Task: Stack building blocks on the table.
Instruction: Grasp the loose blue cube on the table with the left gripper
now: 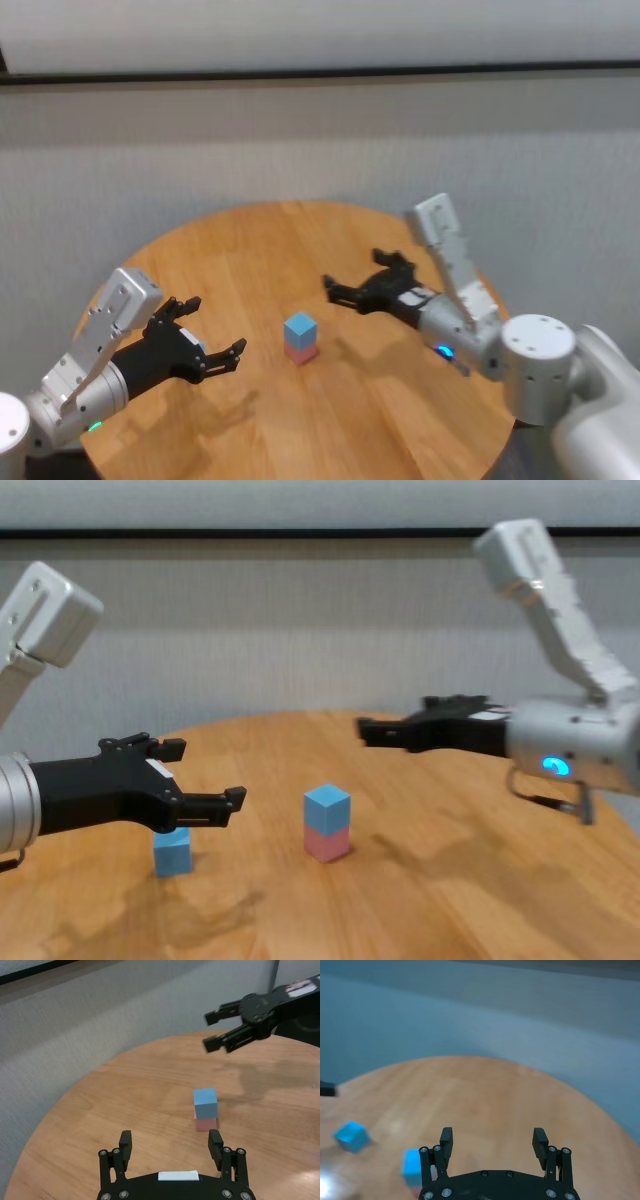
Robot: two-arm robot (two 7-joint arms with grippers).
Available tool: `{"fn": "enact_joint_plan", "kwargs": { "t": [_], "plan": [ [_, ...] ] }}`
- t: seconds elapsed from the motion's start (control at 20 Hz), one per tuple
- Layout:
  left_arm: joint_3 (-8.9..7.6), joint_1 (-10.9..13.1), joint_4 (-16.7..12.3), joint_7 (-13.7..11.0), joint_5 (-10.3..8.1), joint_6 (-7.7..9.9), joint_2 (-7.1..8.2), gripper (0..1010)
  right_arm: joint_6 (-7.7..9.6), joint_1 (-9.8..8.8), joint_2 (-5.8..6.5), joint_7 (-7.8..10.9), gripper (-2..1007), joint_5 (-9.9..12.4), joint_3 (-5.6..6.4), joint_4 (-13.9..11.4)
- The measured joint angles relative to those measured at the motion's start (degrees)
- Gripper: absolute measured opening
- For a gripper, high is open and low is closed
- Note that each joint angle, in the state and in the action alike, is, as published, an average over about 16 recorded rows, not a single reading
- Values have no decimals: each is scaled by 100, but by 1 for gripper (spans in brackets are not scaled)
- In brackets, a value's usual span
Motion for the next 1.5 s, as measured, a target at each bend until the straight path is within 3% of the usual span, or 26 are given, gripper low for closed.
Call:
{"fn": "enact_joint_plan", "kwargs": {
  "t": [0.35, 0.6, 1.0, 1.5],
  "plan": [
    [0, 0, 0, 0, 0, 0, 0, 1003, 115, -340, 339, -221, 1000, 96, 362, -377],
    [0, 0, 0, 0, 0, 0, 0, 1003, 143, -546, 511, -265, 1001, 134, 531, -531],
    [-16, 64, -80, 66, 9, 70, 10, 1002, 116, -659, 600, -247, 1001, 144, 605, -573],
    [-74, 215, -215, 268, 70, 322, -22, 1002, 111, -648, 591, -251, 1001, 140, 592, -558]
  ]
}}
